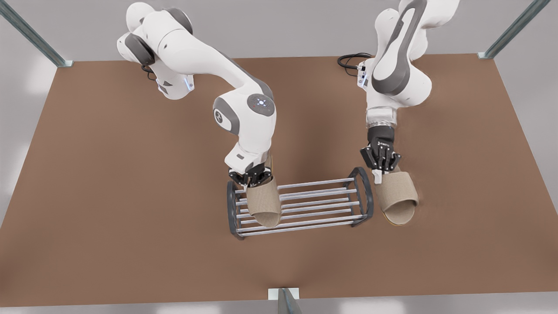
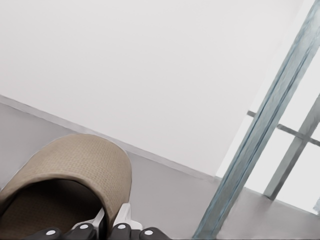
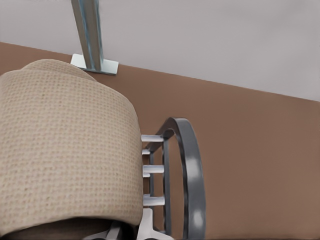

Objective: Place the right shoe on the shoe rack with the right arm, and place the left shoe on the shoe rack with the left arm

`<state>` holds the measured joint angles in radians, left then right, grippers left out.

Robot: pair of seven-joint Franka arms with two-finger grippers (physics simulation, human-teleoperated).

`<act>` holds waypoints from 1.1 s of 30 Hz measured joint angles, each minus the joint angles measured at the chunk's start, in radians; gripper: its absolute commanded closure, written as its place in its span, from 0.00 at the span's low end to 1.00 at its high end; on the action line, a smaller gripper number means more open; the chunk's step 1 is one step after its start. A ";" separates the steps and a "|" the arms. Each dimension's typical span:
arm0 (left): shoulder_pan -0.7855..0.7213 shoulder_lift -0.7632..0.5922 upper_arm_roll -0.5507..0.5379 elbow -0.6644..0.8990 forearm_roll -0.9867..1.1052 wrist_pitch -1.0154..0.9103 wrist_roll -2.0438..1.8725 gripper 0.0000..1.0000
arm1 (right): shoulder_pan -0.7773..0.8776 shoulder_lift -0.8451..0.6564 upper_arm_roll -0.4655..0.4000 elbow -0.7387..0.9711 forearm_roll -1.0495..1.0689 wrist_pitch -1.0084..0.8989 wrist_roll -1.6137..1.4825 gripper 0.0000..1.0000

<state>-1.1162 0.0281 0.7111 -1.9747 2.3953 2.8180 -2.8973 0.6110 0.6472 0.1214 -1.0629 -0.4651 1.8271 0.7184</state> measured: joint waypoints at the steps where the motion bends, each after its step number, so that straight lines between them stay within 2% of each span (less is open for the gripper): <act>1: -0.058 0.038 0.000 0.019 -0.037 0.005 0.000 0.79 | 0.001 0.006 0.000 0.000 -0.006 -0.002 0.030 0.79; 3: -0.133 0.104 0.000 0.041 -0.102 0.010 0.000 0.79 | 0.007 0.018 0.000 -0.009 -0.024 0.000 0.085 0.79; 9: -0.074 0.246 0.002 0.049 -0.226 0.012 0.000 0.79 | 0.034 0.035 0.001 -0.047 -0.087 0.023 0.222 0.79; 23: -0.074 0.418 -0.011 0.043 -0.274 0.020 0.000 0.79 | 0.080 0.122 0.001 -0.098 -0.264 0.113 0.452 0.79; 24: -0.073 0.425 -0.014 0.043 -0.275 0.021 0.000 0.79 | 0.083 0.125 0.001 -0.098 -0.273 0.117 0.464 0.46; 25: -0.072 0.430 -0.015 0.042 -0.277 0.023 0.000 0.79 | 0.084 0.127 0.002 -0.098 -0.280 0.118 0.475 0.00; 26: -0.072 0.434 -0.016 0.041 -0.279 0.024 0.000 0.79 | 0.083 0.128 0.002 -0.099 -0.288 0.119 0.486 0.00; 27: -0.072 0.437 -0.016 0.040 -0.281 0.026 0.000 0.69 | 0.083 0.129 0.002 -0.100 -0.301 0.120 0.497 0.00; 28: -0.072 0.445 -0.016 0.039 -0.282 0.028 0.000 0.00 | 0.083 0.130 0.002 -0.100 -0.313 0.121 0.507 0.00; 33: -0.068 0.466 -0.017 0.040 -0.271 0.035 0.000 0.00 | 0.078 0.127 0.002 -0.101 -0.346 0.125 0.545 0.00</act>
<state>-1.1841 0.4937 0.6944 -1.9349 2.1248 2.8532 -2.8974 0.6889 0.7738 0.1232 -1.1637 -0.8109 1.9520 1.2629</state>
